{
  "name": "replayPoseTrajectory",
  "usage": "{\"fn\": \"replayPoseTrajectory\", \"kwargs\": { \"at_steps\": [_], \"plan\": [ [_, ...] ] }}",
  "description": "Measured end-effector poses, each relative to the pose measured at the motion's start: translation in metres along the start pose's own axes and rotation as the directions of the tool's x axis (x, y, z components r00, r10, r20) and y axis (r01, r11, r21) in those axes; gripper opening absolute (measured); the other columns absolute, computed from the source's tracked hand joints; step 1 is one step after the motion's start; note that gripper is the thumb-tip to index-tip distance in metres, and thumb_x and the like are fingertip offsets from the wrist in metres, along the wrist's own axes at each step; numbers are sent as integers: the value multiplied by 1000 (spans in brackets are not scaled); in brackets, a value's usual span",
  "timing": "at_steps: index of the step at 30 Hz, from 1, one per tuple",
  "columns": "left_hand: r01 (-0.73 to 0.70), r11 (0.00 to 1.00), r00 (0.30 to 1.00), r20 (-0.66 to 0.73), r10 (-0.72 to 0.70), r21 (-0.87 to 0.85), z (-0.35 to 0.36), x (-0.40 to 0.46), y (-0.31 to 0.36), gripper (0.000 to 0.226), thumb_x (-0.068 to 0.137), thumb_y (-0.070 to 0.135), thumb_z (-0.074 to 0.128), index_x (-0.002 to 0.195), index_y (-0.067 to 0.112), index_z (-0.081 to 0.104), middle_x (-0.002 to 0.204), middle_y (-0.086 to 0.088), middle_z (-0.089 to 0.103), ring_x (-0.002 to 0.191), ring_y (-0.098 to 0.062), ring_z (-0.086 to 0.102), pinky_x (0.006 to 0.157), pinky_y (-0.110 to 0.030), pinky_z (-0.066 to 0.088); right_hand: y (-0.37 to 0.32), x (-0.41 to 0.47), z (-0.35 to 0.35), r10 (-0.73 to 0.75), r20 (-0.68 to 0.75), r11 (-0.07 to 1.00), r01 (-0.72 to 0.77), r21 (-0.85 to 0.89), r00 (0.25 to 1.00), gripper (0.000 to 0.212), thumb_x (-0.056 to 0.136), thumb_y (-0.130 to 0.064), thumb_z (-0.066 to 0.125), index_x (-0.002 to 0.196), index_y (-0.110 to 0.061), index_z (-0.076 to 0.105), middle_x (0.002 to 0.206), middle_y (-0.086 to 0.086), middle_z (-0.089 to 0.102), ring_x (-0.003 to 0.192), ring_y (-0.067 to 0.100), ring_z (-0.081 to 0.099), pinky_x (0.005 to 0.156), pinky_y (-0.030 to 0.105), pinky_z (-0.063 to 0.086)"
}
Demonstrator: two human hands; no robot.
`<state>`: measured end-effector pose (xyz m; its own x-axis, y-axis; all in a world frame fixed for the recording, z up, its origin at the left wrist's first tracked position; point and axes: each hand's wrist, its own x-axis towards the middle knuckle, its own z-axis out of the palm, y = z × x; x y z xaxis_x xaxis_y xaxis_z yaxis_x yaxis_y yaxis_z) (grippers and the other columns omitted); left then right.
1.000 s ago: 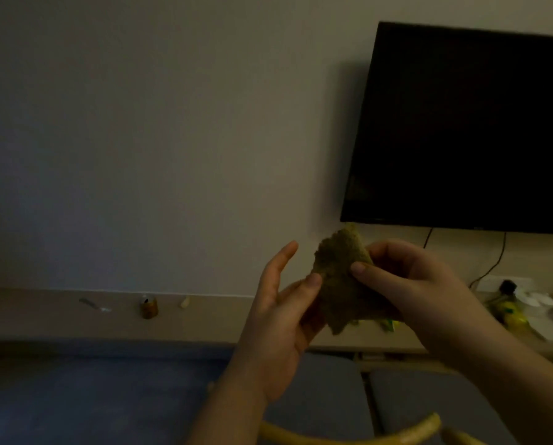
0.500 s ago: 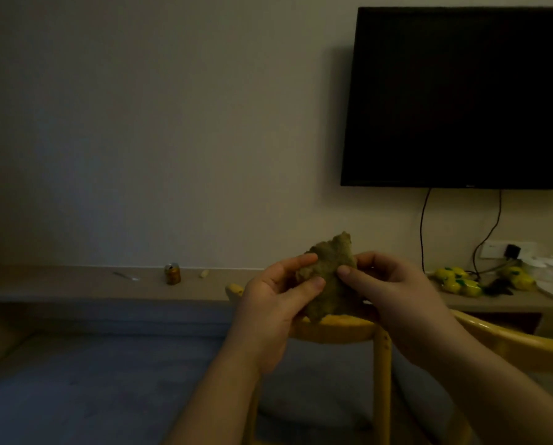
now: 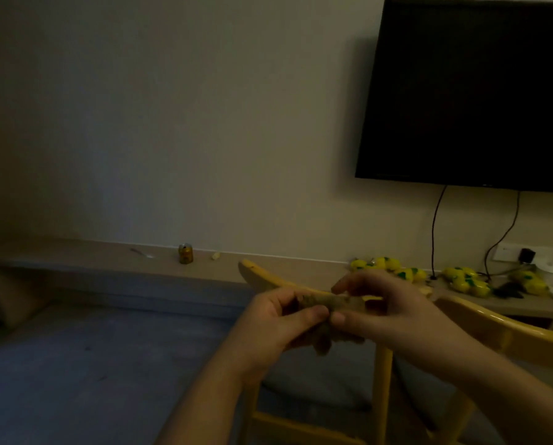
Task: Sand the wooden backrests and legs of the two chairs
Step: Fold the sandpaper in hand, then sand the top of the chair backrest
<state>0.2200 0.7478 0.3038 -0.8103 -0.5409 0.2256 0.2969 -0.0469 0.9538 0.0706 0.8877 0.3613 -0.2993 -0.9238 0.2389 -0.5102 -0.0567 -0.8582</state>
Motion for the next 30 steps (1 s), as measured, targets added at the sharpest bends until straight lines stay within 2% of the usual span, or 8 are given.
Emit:
{"fn": "replayPoseTrajectory", "kwargs": {
  "at_steps": [3,9,11,13,16,19,24,30],
  "plan": [
    [49,999,998,-50,-48,17,-16,2,-18,24,73,26,87,95,18,81,98,-14,78,92,-27,75,79,-34,60,23,18,16,41,103,992,-53,114,994,31,72,-24,82,98,-10,73,86,7,77,76,16,73,65,22,55],
    [-26,978,947,-307,91,209,-65,36,-40,13,87,25,80,97,33,79,104,3,79,102,-14,73,82,-23,59,58,80,40,81,-121,994,-71,82,989,16,84,-6,78,88,-9,64,77,8,76,70,18,73,58,32,55],
    [42,878,917,-367,156,477,-94,46,-48,26,96,29,71,113,48,68,121,21,71,113,0,65,87,-16,52,67,112,47,35,-349,991,-78,-108,936,17,79,-12,79,80,-18,63,73,1,69,67,8,66,58,34,54],
    [167,637,919,-352,175,753,-127,55,-61,49,101,31,61,144,50,45,144,26,48,132,-2,48,100,-21,43,77,144,58,-42,-421,955,-88,-284,906,18,78,-18,80,80,-21,63,79,-1,66,73,12,62,62,37,51],
    [223,318,960,-265,92,921,-168,76,-84,81,102,10,49,163,33,0,171,11,2,156,-18,13,122,-35,26,100,189,81,-221,-249,814,37,-580,943,13,87,-17,71,100,-17,69,98,3,60,89,25,59,69,33,41],
    [195,145,979,-201,28,970,-193,97,-96,99,91,-10,43,160,26,-19,169,6,-22,157,-23,-14,127,-38,7,117,222,108,-284,-12,625,176,-760,959,27,99,-23,60,124,-16,67,108,7,54,96,31,59,79,34,46],
    [105,51,994,-106,3,993,-204,123,-98,108,82,-21,43,159,20,-20,167,1,-28,154,-23,-23,128,-38,0,126,237,122,-95,230,476,247,-844,969,57,100,-24,58,154,-19,40,161,3,32,130,33,54,103,42,48],
    [64,18,997,-63,-37,998,-207,134,-91,102,87,-22,42,161,18,-15,170,1,-20,156,-25,-15,126,-38,5,122,221,101,-9,361,413,332,-848,933,74,95,-22,58,160,-20,24,170,-1,15,142,30,43,113,41,42]
  ]
}}
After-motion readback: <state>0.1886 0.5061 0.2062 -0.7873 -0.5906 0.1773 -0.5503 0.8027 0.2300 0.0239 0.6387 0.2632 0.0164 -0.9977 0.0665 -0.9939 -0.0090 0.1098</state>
